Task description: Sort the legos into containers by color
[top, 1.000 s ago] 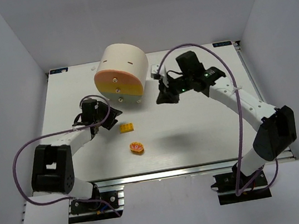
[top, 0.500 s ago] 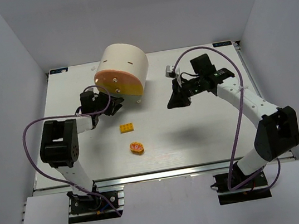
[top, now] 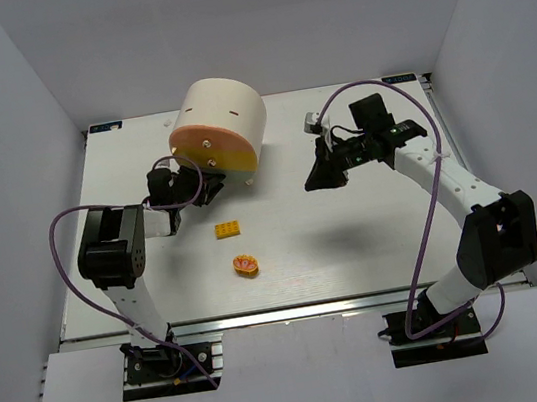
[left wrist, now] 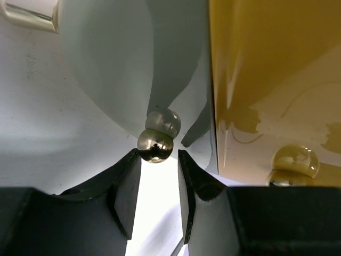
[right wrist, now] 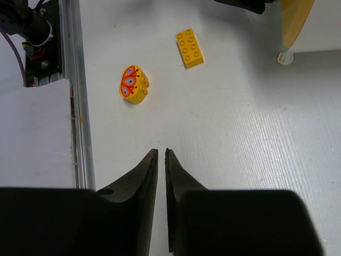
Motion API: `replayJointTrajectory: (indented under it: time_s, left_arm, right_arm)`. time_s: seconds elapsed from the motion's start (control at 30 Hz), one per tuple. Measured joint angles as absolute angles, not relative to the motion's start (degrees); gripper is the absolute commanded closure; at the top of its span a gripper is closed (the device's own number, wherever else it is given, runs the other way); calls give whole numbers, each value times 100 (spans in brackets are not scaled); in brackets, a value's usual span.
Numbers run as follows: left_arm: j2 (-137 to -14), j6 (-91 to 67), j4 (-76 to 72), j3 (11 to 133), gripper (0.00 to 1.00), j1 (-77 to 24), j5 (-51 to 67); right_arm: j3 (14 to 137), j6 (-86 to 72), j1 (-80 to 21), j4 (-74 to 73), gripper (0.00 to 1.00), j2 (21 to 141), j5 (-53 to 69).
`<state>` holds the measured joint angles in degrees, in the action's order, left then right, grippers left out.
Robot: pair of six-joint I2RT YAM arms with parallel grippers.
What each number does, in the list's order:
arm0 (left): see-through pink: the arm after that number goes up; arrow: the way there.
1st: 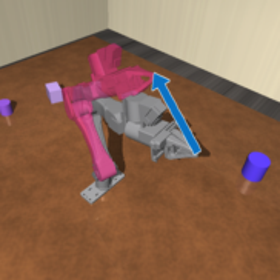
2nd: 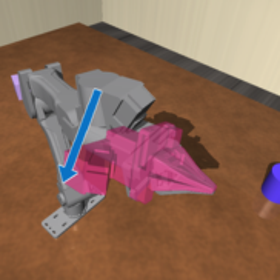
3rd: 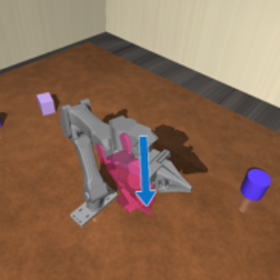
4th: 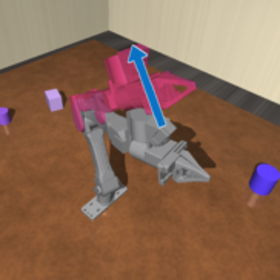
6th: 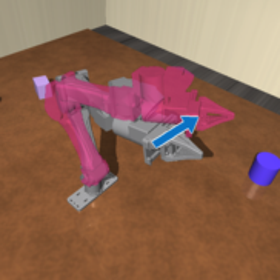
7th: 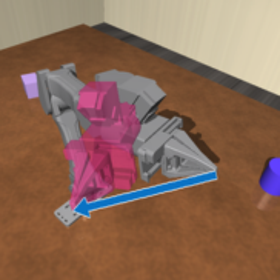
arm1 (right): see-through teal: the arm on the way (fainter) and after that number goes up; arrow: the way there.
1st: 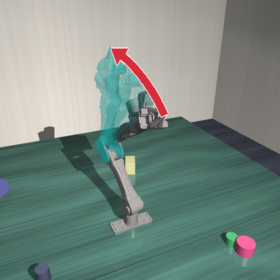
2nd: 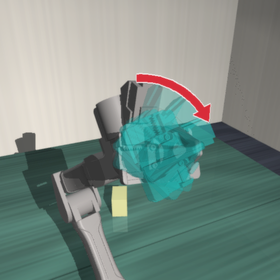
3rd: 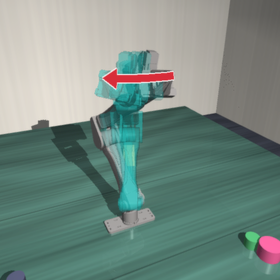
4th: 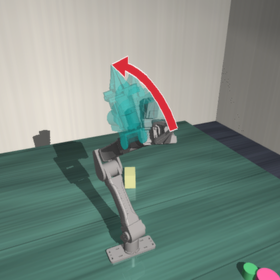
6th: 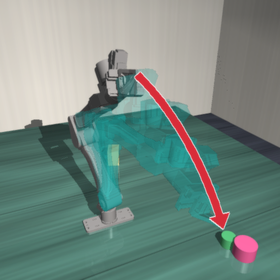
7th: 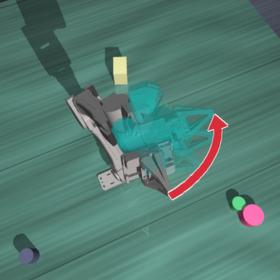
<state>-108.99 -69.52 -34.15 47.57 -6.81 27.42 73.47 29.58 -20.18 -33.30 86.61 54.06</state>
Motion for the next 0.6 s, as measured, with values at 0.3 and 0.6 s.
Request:
replayJointTrajectory:
  time_s: [0.3,0.6]
  left_arm:
    - [-10925,-6858,-3284,4805,47,-639,2648]
    - [-10940,-6510,-2786,5242,62,-626,2530]
  right_arm:
    - [7347,2974,-1984,-3332,81,8661,5419]
    - [7349,3004,-1984,-3336,81,8667,5422]
